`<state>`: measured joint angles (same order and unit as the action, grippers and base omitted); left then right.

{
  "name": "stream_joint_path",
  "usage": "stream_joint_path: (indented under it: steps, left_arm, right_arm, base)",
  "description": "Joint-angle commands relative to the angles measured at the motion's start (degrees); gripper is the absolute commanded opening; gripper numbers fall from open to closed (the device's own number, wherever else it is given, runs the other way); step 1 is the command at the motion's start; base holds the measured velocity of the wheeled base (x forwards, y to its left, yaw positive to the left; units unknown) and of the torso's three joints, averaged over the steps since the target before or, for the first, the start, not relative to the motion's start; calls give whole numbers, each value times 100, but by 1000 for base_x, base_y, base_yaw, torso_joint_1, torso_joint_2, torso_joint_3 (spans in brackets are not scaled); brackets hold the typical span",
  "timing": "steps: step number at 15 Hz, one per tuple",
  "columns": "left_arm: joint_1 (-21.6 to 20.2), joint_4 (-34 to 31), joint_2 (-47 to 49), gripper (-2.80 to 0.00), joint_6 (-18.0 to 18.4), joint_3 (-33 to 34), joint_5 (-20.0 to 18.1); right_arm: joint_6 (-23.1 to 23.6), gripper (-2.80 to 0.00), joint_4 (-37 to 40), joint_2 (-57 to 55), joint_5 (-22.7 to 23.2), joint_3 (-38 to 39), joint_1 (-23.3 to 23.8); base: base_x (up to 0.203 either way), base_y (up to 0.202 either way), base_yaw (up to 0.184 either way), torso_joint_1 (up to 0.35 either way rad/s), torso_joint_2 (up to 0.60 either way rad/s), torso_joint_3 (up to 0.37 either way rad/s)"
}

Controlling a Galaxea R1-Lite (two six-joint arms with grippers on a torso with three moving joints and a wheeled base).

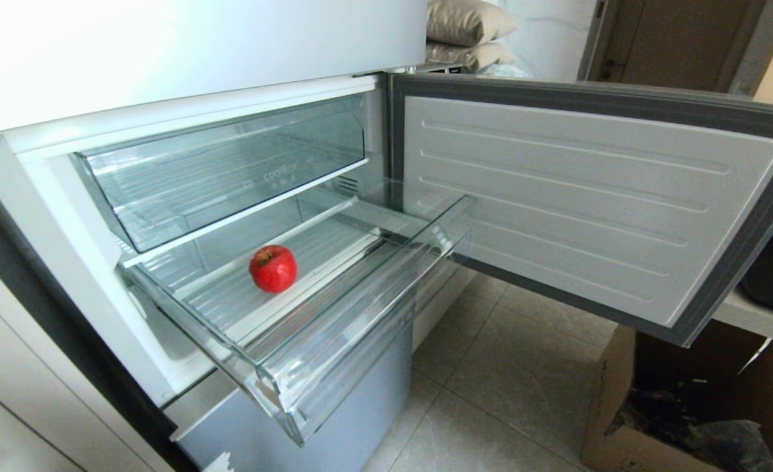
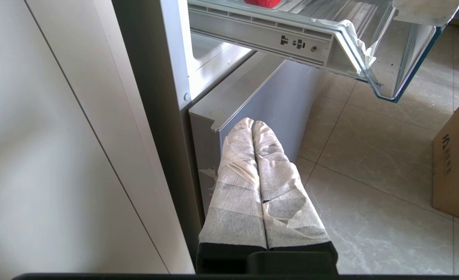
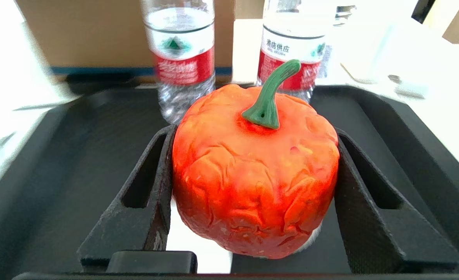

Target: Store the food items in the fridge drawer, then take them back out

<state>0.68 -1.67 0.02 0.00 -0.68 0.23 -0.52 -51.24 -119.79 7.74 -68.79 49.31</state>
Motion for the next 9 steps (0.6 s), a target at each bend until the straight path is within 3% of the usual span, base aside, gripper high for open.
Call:
stream_joint_path:
  steps: [1, 6, 7, 9]
  left_arm:
    - [2, 0, -2, -280, 0, -2, 3]
    - [2, 0, -2, -280, 0, -2, 3]
    - [2, 0, -2, -280, 0, -2, 3]
    - [2, 0, -2, -280, 0, -2, 3]
  right_arm:
    - [6, -280, 39, 1323, 5, 866, -1]
    - [234, -280, 420, 4663, 3, 3333, -121]
    - [306, -280, 520, 5330, 0, 3868, -322]
    - [408, -280, 818, 6504, -33, 4837, -1366]
  base:
    - [0, 0, 0, 0, 0, 0]
    - [0, 0, 0, 0, 0, 0]
    - [0, 0, 0, 0, 0, 0]
    - [0, 0, 0, 0, 0, 0]
